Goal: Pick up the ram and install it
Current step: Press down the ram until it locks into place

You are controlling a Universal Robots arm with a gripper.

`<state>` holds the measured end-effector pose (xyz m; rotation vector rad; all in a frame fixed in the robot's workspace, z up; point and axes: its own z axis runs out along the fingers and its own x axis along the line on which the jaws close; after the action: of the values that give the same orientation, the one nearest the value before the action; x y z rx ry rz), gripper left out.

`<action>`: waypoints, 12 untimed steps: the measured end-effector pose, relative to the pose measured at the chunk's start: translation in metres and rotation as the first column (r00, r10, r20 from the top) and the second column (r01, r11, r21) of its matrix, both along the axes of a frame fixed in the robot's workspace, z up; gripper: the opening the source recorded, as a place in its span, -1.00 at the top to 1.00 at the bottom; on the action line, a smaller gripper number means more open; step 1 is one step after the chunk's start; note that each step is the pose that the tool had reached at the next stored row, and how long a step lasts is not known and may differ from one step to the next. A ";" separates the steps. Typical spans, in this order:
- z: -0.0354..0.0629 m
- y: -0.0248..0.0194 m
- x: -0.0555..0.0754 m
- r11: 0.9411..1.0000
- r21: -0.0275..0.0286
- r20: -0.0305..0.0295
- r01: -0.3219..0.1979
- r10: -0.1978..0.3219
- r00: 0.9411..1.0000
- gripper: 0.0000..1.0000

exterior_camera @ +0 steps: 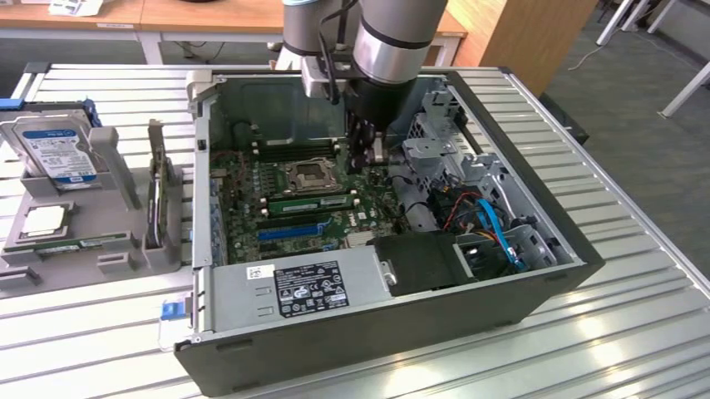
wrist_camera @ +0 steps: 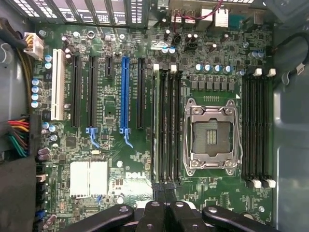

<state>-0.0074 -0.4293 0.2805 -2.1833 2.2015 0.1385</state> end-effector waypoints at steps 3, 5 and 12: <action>-0.0035 0.0000 0.000 1.000 0.000 0.000 0.000 0.000 1.000 0.80; -0.0059 0.0000 0.000 1.000 0.000 0.000 0.000 0.000 1.000 0.80; -0.0156 0.0000 0.000 1.000 0.000 0.000 0.000 0.000 1.000 0.80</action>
<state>-0.0074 -0.4293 0.2649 -2.1833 2.2015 0.1387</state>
